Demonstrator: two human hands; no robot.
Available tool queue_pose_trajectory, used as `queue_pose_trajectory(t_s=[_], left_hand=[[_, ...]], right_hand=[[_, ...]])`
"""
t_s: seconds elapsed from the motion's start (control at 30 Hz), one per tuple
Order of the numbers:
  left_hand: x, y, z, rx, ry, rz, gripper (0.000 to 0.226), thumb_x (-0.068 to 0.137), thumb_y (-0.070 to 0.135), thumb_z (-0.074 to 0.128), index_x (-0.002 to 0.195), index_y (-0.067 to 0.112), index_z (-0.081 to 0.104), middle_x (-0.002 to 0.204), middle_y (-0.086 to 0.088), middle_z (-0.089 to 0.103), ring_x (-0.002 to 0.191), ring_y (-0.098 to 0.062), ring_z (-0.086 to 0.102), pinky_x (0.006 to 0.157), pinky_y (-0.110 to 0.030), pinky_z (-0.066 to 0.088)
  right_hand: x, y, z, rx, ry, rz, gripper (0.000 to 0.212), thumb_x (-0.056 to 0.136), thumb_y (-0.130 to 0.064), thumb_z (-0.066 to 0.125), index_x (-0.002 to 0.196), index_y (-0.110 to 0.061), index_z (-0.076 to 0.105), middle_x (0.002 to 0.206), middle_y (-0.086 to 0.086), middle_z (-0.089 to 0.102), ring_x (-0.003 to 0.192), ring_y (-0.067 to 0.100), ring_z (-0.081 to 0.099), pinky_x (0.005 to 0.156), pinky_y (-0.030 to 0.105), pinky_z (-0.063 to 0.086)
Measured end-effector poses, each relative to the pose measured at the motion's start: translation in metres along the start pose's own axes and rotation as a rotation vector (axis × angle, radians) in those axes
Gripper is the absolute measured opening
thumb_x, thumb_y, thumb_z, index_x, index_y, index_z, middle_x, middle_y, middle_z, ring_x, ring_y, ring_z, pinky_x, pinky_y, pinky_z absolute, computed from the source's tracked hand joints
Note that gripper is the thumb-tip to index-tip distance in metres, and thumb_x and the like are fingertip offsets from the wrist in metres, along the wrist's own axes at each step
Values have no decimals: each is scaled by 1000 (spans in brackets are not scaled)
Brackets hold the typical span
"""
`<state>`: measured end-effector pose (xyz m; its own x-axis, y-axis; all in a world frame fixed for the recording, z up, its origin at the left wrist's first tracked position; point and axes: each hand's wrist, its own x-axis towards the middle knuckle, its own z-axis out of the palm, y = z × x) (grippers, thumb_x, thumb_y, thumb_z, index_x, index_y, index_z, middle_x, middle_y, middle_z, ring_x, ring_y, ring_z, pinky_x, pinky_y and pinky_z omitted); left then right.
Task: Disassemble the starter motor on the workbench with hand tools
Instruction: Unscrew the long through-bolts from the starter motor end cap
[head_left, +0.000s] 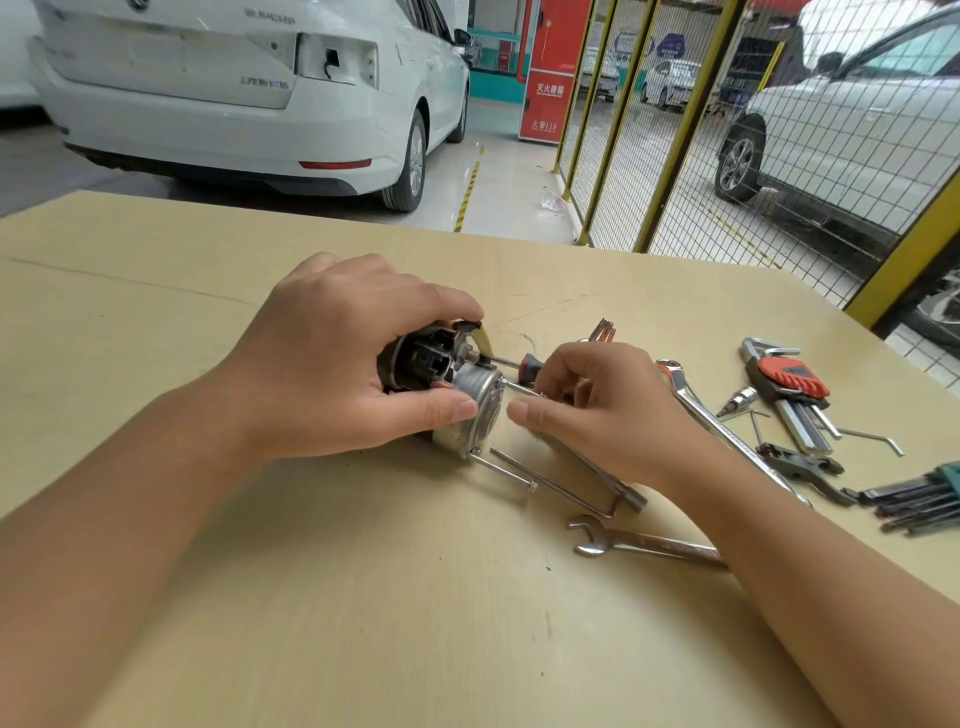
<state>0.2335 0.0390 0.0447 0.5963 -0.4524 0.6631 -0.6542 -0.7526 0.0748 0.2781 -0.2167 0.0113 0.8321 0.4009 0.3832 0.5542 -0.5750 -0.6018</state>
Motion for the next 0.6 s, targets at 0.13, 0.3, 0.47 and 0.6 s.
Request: queue_pose_trajectory(t_s=[0.13,0.3,0.47,0.6], left_hand=[[0,0,0,1,3,3,57,79,65,67,122,28,70,101,12,73,91,-24,66,82,-44,45],[0,-1,0,-2,-2,-2,57,79,65,67,122,27,70,102,11,73,91,-24,66,82,-44,45],[0,0,0,7,-1,-1,57,79,64,68,122,27,70,102,10,74,91,-26,67,81,-45,46],[1,0,0,3,2,0,58,79,65,67,122,26,71,102,9,74,91,-26,67,81,-46,46]], right_hand=[[0,1,-3,-22,-139,14,40,99,-38,58,66,-17,65,49,-10,50,47,2,43,48,13,30],[-1,-1,0,-83,12,-34,22,83,-29,80,69,-17,68,53,-15,56,54,-1,50,53,10,35],[-1,0,-2,-33,-78,7,31,86,-41,76,69,-18,64,57,-18,56,52,-1,48,51,12,35],[0,1,-1,-17,-151,-9,41,101,-36,55,65,-17,63,49,-11,53,49,2,47,51,14,31]])
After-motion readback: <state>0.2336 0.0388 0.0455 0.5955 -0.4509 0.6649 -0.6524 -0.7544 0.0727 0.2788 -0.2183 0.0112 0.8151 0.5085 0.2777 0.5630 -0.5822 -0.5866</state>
